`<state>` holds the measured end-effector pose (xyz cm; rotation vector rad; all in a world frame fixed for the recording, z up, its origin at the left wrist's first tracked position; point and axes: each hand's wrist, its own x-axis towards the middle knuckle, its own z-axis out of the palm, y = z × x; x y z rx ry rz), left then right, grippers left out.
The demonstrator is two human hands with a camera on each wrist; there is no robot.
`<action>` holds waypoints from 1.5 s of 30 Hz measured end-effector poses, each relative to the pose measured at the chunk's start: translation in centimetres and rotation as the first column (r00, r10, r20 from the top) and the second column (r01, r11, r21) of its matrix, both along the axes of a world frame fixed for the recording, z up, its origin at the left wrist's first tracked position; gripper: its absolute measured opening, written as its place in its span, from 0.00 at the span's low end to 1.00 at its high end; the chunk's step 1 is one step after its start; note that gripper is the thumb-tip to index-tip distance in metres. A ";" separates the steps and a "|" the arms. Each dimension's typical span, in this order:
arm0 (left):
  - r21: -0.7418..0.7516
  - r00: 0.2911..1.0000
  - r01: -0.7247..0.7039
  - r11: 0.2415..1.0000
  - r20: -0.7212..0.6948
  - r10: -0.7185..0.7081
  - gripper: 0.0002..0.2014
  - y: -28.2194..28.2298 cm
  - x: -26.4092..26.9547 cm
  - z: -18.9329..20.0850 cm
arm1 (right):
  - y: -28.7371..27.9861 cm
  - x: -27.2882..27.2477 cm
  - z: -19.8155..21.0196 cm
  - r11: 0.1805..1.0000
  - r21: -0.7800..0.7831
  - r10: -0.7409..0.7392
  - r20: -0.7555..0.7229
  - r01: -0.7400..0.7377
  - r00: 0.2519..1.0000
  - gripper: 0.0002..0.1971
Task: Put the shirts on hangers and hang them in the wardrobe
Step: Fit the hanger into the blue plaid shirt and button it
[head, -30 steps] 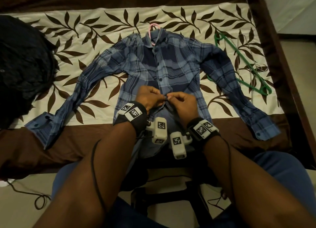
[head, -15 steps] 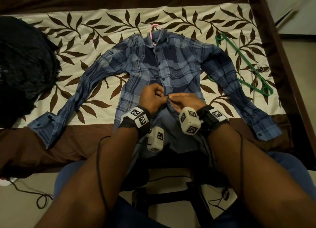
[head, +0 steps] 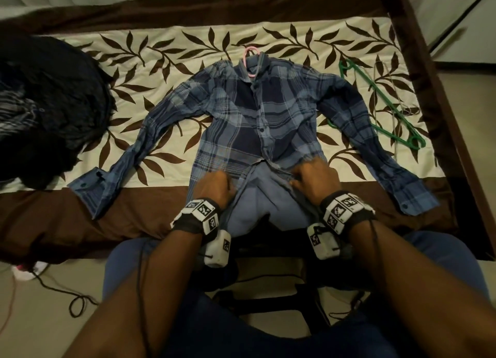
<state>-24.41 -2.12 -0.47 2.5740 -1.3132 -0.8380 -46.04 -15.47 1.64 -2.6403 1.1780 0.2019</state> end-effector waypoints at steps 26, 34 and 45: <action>-0.105 0.989 0.140 0.985 -0.031 -0.144 0.11 0.5 -6.2 1.3 | 5.1 -0.3 -1.6 0.925 0.287 -0.288 0.098 0.250 0.953 0.10; -0.096 0.994 0.003 0.995 -0.108 -0.013 0.09 -1.6 -6.3 -1.6 | 4.5 1.6 -2.8 0.920 0.287 -0.322 0.156 0.269 0.934 0.09; -0.176 0.907 -0.296 0.939 -0.359 0.219 0.08 -2.2 -5.7 -1.6 | 4.3 1.0 -2.9 0.766 0.515 -0.606 0.379 0.384 0.699 0.02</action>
